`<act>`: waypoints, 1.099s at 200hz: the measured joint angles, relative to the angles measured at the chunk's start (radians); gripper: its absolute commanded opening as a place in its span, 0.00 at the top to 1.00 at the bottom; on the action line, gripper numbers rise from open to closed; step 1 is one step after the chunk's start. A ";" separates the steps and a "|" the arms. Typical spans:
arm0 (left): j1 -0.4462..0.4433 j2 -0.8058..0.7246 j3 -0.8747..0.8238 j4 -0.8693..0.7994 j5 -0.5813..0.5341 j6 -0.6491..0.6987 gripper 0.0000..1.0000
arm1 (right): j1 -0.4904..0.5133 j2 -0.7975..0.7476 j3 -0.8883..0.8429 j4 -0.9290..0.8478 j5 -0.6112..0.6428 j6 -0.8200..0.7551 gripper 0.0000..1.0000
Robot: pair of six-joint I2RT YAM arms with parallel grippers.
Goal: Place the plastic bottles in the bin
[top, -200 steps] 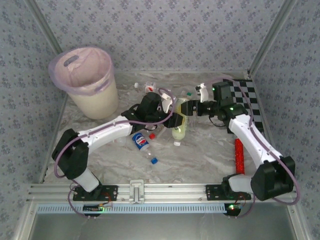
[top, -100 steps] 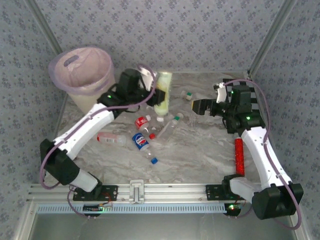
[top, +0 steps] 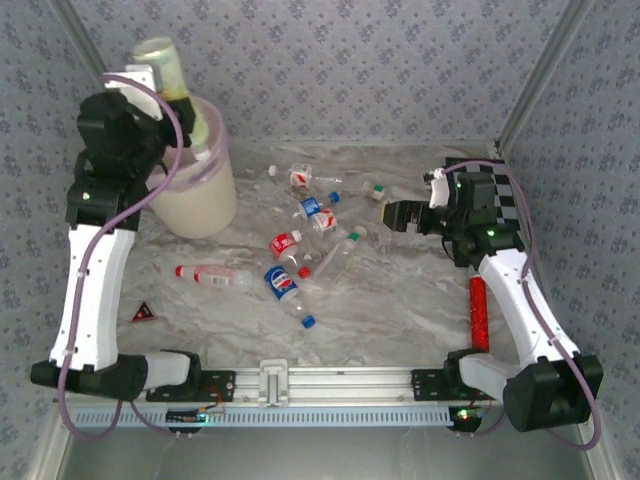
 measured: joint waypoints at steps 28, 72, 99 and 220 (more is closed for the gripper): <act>0.113 0.135 0.103 -0.033 -0.029 0.026 1.00 | -0.001 0.000 -0.004 -0.003 0.003 -0.004 0.00; 0.239 0.493 0.486 -0.254 -0.003 0.045 1.00 | -0.008 -0.037 -0.019 -0.017 0.023 -0.017 0.00; 0.269 0.717 0.740 -0.455 0.014 0.071 1.00 | -0.014 -0.074 -0.070 -0.003 0.022 -0.018 0.00; 0.218 0.848 0.439 -0.582 0.043 0.159 0.99 | -0.016 -0.060 -0.117 0.043 0.042 0.021 0.00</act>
